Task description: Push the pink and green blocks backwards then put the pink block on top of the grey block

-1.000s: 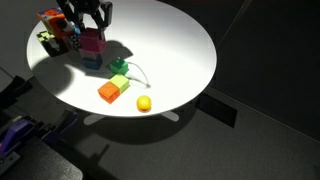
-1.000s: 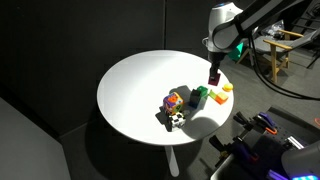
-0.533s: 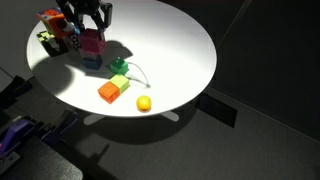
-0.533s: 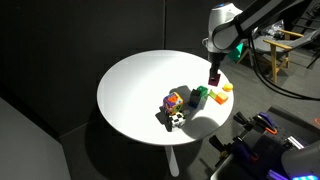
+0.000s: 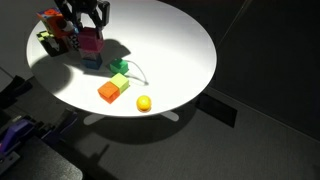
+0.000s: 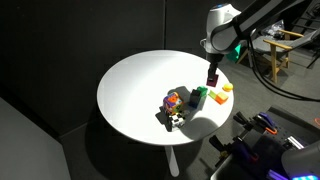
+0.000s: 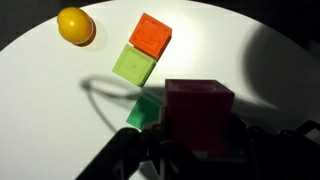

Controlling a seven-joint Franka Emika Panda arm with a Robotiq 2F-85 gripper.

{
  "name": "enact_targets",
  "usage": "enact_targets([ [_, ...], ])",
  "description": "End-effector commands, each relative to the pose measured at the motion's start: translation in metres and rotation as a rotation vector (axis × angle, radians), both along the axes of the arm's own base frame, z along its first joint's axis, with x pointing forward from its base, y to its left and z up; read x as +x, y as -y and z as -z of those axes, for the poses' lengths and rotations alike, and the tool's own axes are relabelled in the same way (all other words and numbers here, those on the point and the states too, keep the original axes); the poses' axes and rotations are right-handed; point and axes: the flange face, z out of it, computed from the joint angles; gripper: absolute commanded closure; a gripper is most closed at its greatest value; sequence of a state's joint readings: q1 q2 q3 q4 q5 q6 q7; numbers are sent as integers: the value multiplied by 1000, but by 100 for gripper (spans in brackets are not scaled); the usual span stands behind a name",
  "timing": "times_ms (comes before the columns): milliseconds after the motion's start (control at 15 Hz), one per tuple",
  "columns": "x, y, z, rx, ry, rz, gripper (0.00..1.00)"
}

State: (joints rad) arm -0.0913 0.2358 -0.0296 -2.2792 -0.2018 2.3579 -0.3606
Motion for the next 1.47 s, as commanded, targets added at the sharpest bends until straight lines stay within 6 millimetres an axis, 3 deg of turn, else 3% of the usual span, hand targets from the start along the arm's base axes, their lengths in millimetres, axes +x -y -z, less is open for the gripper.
enact_targets([
  [0, 0, -8, -1, 4, 15, -38, 70],
  [1400, 11, -55, 31, 40, 58, -121, 70],
])
